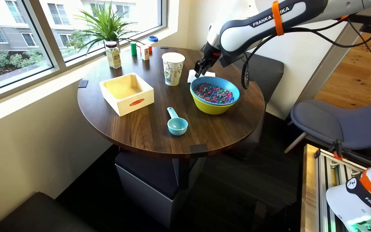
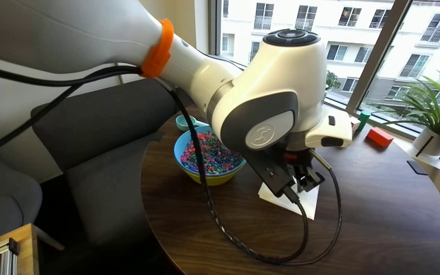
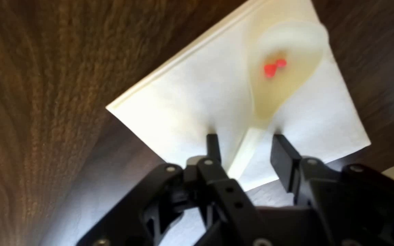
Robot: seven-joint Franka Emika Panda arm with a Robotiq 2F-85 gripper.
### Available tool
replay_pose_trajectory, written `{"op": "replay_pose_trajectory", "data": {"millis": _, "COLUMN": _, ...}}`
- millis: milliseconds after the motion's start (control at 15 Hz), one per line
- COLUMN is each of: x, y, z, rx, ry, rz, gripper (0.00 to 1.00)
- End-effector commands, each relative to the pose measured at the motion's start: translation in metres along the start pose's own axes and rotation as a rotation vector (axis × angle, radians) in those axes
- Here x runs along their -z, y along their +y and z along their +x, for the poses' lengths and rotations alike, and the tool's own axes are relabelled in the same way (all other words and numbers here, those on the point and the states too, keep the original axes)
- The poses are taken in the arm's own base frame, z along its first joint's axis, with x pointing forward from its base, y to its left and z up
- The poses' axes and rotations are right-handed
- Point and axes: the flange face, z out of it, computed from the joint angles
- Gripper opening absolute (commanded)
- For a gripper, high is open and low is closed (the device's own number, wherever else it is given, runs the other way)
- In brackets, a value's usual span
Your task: Get some content from the blue bowl, put it on the white spoon and then put it back in the blue bowl
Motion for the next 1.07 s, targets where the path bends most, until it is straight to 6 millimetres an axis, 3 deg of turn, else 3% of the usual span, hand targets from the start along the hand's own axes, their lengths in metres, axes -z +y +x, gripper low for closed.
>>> {"op": "replay_pose_trajectory", "data": {"millis": 0, "x": -0.004, "y": 0.0, "z": 0.005, "rx": -0.012, "ry": -0.001, "rz": -0.005, "gripper": 0.15}}
{"op": "replay_pose_trajectory", "data": {"millis": 133, "x": -0.003, "y": 0.0, "z": 0.006, "rx": -0.012, "ry": 0.001, "rz": -0.007, "gripper": 0.01}}
{"op": "replay_pose_trajectory", "data": {"millis": 533, "x": 0.014, "y": 0.0, "z": 0.01, "rx": -0.012, "ry": 0.017, "rz": -0.009, "gripper": 0.03}}
{"op": "replay_pose_trajectory", "data": {"millis": 1000, "x": 0.078, "y": -0.006, "z": 0.015, "rx": -0.04, "ry": 0.039, "rz": -0.023, "gripper": 0.03}}
